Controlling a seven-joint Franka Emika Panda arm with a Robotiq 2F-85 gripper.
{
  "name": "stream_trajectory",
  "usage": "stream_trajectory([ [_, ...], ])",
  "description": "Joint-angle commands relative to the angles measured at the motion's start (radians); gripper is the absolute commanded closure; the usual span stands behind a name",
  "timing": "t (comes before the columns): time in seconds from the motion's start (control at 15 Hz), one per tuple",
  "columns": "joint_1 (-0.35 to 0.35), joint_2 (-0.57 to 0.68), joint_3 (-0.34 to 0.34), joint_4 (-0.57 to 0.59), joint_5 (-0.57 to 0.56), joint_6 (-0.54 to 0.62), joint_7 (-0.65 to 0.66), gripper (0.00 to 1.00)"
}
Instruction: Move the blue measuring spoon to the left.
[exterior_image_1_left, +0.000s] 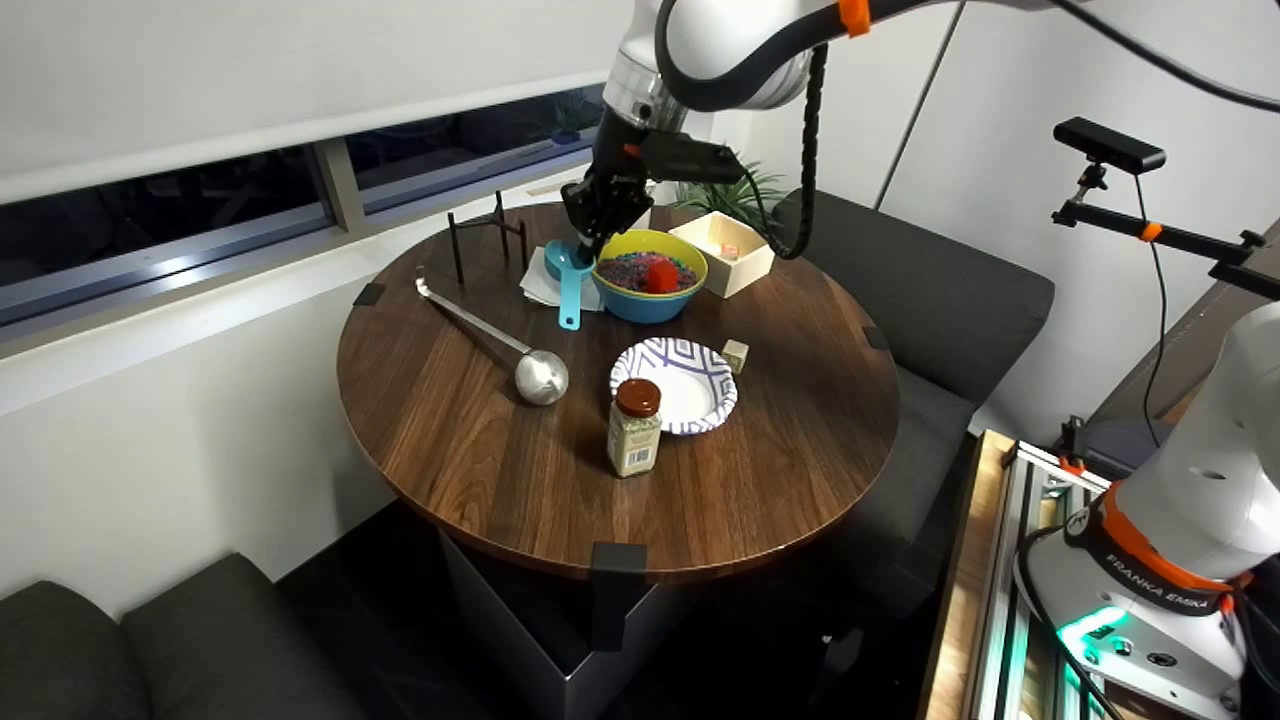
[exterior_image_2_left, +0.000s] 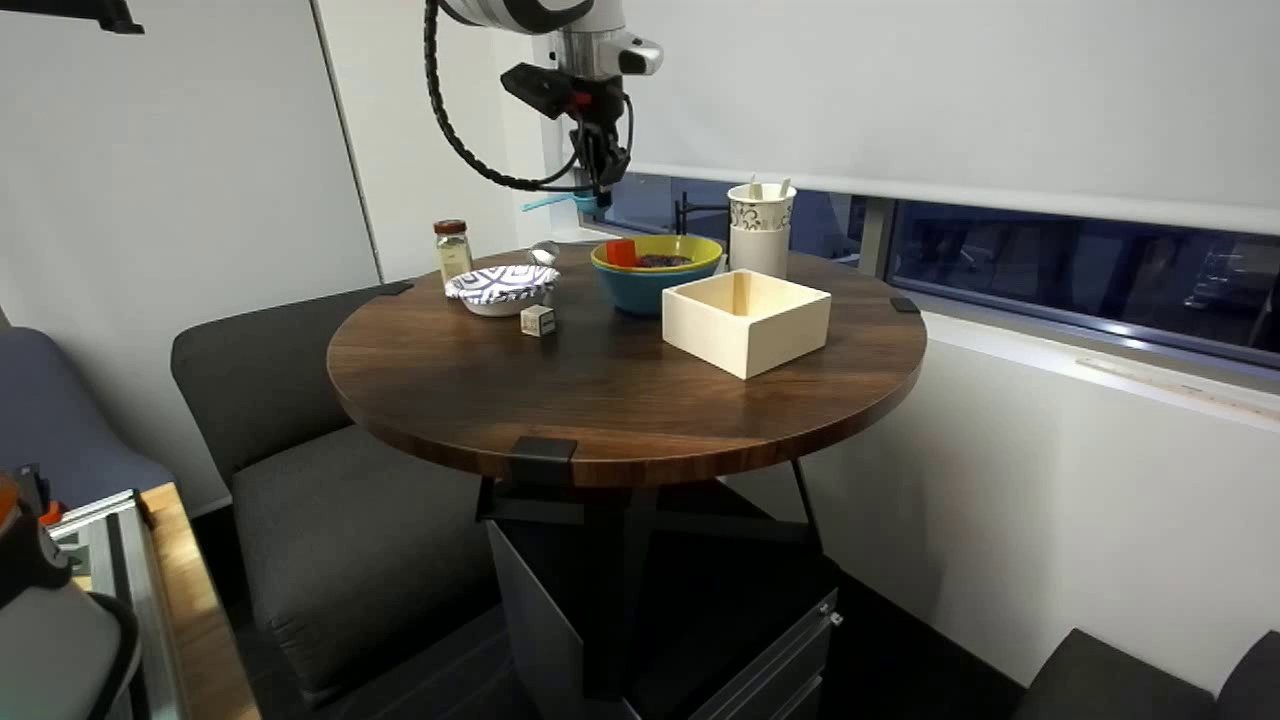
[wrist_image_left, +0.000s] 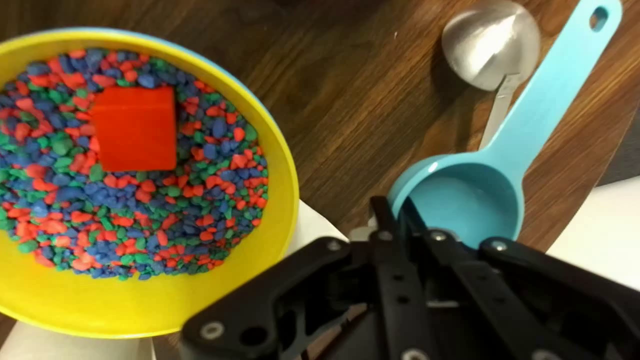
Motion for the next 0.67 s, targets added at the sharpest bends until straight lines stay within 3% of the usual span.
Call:
stream_trajectory([
  [0.0,0.015,0.108,-0.016,0.085,-0.067,0.045,-0.008,0.99],
  [0.6,0.037,0.196,-0.039,0.098,-0.221,0.121,-0.053,0.99],
])
